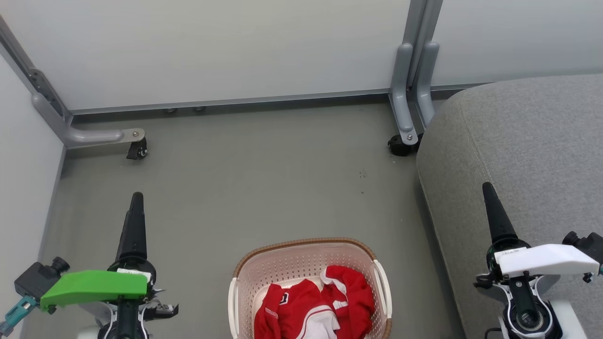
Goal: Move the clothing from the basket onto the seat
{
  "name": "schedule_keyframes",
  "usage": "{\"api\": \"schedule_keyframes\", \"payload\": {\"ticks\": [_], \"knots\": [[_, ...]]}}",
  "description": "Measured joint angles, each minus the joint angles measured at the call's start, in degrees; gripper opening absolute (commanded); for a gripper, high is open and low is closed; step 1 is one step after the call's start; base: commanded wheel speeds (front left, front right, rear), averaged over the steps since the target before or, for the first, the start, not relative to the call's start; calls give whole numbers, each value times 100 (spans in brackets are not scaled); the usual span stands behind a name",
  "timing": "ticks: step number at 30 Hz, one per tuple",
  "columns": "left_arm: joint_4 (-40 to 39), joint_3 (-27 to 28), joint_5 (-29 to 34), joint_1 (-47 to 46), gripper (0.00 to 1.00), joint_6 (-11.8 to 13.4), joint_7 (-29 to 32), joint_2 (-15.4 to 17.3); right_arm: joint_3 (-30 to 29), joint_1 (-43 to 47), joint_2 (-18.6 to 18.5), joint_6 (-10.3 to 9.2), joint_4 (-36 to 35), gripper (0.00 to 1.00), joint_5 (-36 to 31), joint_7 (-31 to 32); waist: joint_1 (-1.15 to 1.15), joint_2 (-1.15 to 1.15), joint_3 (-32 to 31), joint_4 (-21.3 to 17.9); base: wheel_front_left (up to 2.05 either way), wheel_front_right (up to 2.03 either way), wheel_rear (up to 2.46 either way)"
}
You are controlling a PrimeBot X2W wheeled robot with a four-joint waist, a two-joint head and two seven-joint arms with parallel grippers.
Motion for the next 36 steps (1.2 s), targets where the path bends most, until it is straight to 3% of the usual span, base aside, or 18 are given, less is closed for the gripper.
{"api": "schedule_keyframes", "payload": {"ticks": [17,36], "knots": [[-75,-308,1588,13,100,0,-327,137,216,82,-8,0,-283,100,-1981,-333,0,0,24,12,0,0,0],[-70,-579,2900,38,100,-4,-641,235,405,170,-13,1,-410,100,-3546,-655,0,0,40,34,0,0,0]]}}
